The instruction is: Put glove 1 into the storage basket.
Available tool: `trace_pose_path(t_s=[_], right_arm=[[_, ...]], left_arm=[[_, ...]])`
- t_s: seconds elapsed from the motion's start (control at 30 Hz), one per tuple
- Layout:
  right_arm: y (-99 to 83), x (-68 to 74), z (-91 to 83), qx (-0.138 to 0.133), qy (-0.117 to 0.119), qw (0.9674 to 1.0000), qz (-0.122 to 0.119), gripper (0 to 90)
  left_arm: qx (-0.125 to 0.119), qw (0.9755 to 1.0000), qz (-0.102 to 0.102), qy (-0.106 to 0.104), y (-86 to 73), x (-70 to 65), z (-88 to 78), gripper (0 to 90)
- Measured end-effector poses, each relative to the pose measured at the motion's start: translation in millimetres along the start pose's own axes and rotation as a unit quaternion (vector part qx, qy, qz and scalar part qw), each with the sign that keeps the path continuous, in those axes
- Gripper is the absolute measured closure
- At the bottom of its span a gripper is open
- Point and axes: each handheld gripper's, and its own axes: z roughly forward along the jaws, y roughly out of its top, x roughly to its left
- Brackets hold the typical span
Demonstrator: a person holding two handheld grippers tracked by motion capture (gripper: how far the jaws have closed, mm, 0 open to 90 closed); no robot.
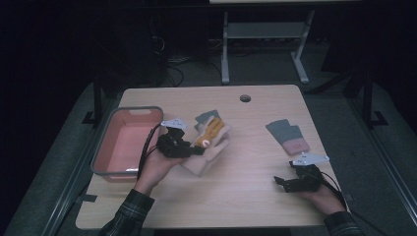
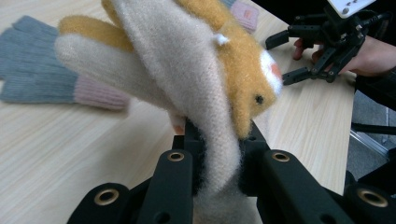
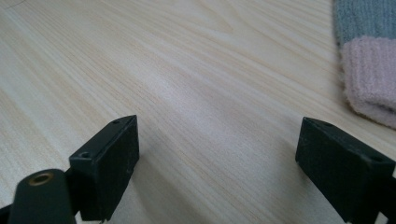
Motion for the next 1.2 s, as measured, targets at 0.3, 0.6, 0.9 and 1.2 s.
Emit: trace_pose_path(t_s=[0.3, 0.6, 0.9, 1.2], right_arm=[[0.0, -0.1, 0.0, 0.0, 0.0, 1.0, -0.001, 12.9], [0.0, -0.1, 0.0, 0.0, 0.0, 1.0, -0.001, 12.9], [0.0, -0.1, 0.0, 0.0, 0.0, 1.0, -0.001, 12.9], [0.0, 0.0, 0.0, 0.0, 0.0, 1.0, 0.0, 12.9]], left_arm=[[-0.004, 0.9999, -0.004, 0.016, 0.6, 8.4, -16.6, 78.4], [-0.015, 0.9989, -0.02, 0.039, -2.6, 21.3, -37.6, 78.4], [-0.025, 0.9963, -0.04, 0.071, -8.9, 35.8, -61.2, 78.5], [-0.035, 0.9935, -0.058, 0.091, -17.2, 50.0, -82.3, 78.5]])
